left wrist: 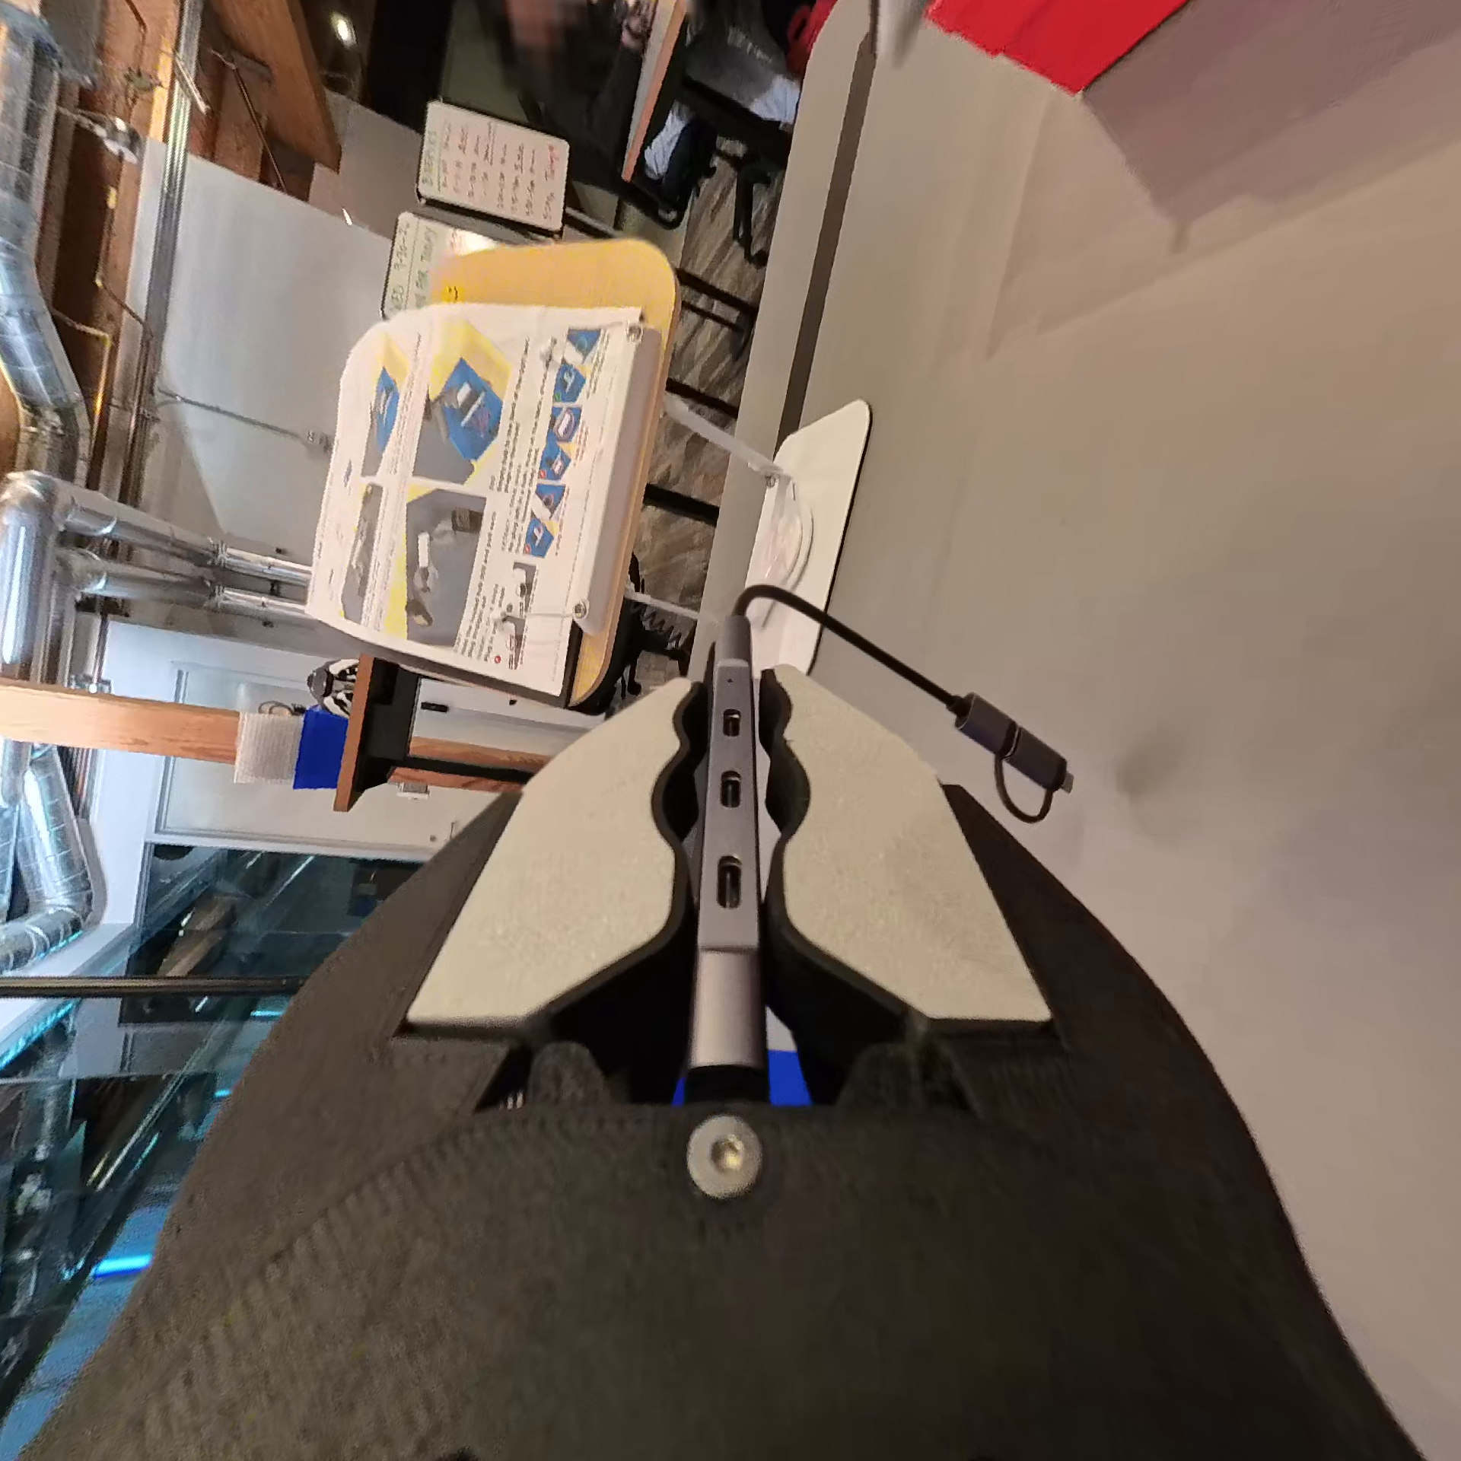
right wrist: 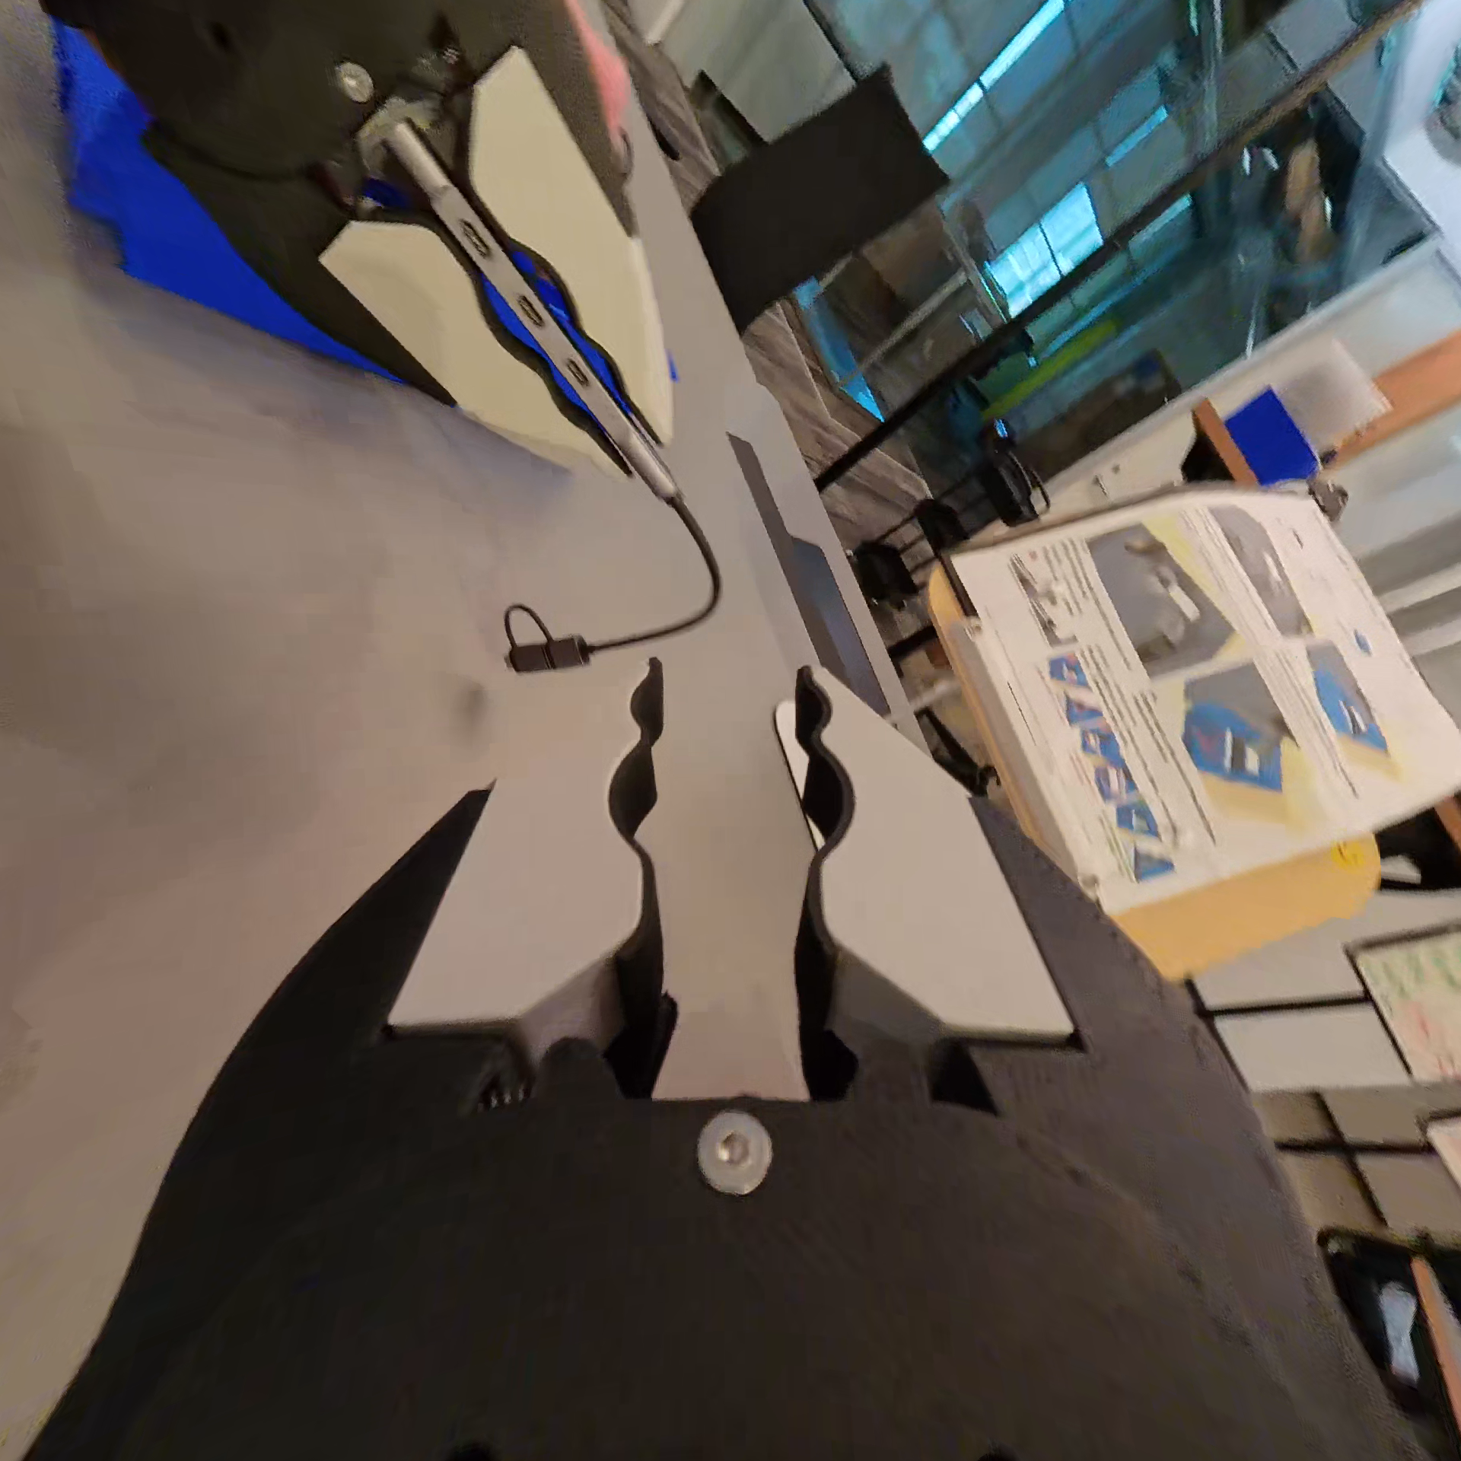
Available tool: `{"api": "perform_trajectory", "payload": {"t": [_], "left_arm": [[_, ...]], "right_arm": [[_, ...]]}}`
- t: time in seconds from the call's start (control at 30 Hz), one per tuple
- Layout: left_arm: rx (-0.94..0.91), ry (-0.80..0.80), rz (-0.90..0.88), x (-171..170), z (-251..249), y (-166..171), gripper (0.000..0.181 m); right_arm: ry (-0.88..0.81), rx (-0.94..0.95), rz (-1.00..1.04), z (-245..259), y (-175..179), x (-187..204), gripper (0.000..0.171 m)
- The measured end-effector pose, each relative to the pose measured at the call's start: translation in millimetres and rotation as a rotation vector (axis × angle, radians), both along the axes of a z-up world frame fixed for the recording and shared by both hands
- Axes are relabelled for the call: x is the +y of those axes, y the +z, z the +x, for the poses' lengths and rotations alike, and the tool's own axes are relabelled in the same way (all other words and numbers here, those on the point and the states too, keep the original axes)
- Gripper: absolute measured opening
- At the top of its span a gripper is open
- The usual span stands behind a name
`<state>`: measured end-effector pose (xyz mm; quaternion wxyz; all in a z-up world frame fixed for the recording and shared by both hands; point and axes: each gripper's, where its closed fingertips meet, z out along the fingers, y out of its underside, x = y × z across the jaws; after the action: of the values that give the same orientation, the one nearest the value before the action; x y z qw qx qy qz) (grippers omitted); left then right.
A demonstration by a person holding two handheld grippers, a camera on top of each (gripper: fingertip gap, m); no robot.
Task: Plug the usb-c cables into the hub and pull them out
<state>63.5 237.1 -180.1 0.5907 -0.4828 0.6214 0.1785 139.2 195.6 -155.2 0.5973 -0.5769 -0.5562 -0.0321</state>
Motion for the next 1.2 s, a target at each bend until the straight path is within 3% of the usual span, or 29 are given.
{"api": "perform_trajectory", "payload": {"t": [0.27,0.37,0.47,0.97,1.1,1.2], "left_arm": [[0.021,-0.112,0.004,-22.8,17.9,5.3,0.012],[0.032,-0.147,-0.002,-29.7,22.7,3.6,0.012],[0.038,-0.151,0.008,-31.0,23.7,3.8,0.012],[0.018,-0.211,0.010,-41.5,33.9,4.4,0.013],[-0.027,-0.203,-0.002,-41.6,31.1,15.3,0.034],[-0.036,-0.188,0.022,-38.1,26.0,22.7,0.037]], "right_arm": [[0.088,-0.289,0.272,-55.7,-21.0,12.6,0.030],[0.085,-0.312,0.393,-61.6,-15.8,13.2,0.016],[0.098,-0.330,0.407,-62.6,-19.7,13.0,0.007],[0.107,-0.313,0.295,-53.2,-20.0,8.3,0.006],[0.064,-0.288,0.273,-43.5,-15.5,14.8,0.006],[0.027,-0.278,0.269,-33.3,-7.7,20.7,0.006]]}}
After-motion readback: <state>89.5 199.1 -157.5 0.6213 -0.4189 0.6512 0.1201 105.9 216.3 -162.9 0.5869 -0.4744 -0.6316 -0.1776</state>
